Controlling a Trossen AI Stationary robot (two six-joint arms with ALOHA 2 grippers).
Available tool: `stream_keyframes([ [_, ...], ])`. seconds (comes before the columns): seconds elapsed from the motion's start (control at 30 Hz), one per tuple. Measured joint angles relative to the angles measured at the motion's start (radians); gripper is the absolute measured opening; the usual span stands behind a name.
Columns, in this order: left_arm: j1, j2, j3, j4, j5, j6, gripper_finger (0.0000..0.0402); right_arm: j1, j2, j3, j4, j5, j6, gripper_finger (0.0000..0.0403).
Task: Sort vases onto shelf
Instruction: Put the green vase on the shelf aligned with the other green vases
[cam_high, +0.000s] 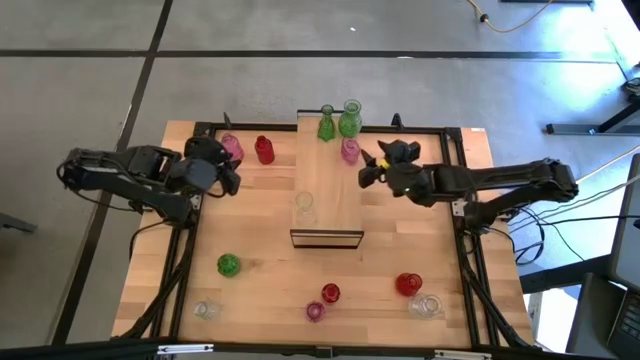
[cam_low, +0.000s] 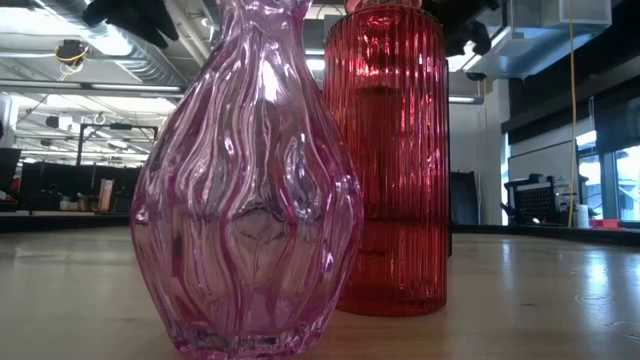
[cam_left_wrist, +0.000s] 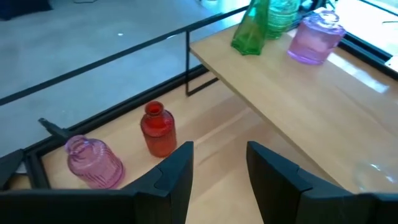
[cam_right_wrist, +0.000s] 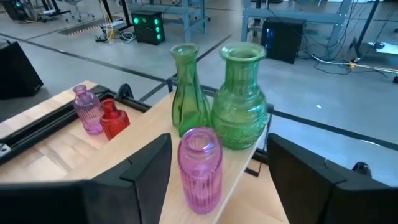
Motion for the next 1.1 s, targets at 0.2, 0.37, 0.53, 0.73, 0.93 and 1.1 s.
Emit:
stream_keyframes([
  [0.2,0.023,0.025,0.000,-0.008,0.053,-0.020,0.0142,0.000,-0.057,0.000,-0.087,-0.004,-0.025,0.0241],
  [0.37,0.008,0.057,0.000,-0.023,0.120,-0.104,0.0142,-0.001,-0.080,0.000,-0.169,-0.007,-0.021,0.0241],
  [0.53,-0.045,0.101,0.000,-0.018,0.099,-0.182,0.0142,-0.001,-0.106,0.000,-0.178,-0.069,-0.018,0.0241],
  [0.73,-0.117,0.137,-0.001,0.087,0.058,-0.237,0.0142,-0.001,-0.148,0.000,-0.225,-0.121,-0.021,0.0241],
  [0.93,-0.201,0.165,-0.004,0.103,-0.027,-0.290,0.0142,-0.001,-0.185,0.000,-0.342,-0.139,-0.022,0.0241],
  [1.1,-0.256,0.185,-0.034,0.109,-0.021,-0.358,0.0142,-0.001,-0.200,0.000,-0.370,-0.176,-0.019,0.0241],
])
